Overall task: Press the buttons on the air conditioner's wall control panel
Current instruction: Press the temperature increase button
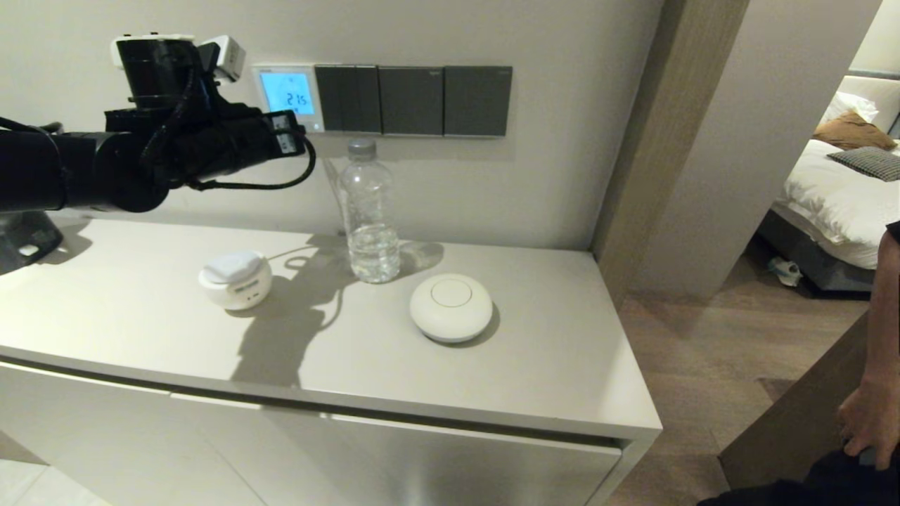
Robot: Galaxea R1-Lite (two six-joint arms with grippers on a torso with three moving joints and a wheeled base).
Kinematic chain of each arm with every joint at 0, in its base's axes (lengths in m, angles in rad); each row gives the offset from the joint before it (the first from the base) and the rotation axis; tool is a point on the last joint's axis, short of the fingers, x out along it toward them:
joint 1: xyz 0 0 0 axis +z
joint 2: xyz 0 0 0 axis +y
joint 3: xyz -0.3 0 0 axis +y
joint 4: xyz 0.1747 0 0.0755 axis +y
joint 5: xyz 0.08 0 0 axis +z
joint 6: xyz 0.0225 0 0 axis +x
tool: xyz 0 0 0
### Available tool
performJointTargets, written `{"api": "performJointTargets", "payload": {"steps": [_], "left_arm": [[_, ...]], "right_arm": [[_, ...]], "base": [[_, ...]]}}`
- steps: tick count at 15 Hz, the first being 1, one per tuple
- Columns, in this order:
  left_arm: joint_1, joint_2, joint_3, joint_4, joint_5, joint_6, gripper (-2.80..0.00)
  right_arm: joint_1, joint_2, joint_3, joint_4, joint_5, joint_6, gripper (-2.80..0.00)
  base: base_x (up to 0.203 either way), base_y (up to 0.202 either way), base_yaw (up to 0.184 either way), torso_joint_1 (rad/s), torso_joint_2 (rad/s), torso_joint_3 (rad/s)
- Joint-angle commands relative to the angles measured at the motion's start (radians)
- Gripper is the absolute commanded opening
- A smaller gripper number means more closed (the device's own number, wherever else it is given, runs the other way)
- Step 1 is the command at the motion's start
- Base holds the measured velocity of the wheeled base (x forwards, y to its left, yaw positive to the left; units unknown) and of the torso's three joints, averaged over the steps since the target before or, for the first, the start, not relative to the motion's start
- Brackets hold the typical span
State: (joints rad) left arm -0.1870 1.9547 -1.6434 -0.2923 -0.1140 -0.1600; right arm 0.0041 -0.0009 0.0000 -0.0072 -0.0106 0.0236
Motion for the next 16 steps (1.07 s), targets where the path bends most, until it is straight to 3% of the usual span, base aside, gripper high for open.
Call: {"api": "performJointTargets", "payload": {"steps": [1,16], "left_arm": [[0.0,0.009,-0.003,-0.001,-0.001,-0.001,-2.8],[0.0,-0.047,0.039,-0.002,-0.001,-0.001,-2.8]], "right_arm": [[0.001,0.001,0.003,0.0,0.0,-0.001,-2.8],[0.001,0.001,0.003,0.0,0.0,0.0,-2.8]], "base": [[0.0,0.0,0.0,0.0,0.0,0.0],[0.0,0.0,0.0,0.0,0.0,0.0]]}}
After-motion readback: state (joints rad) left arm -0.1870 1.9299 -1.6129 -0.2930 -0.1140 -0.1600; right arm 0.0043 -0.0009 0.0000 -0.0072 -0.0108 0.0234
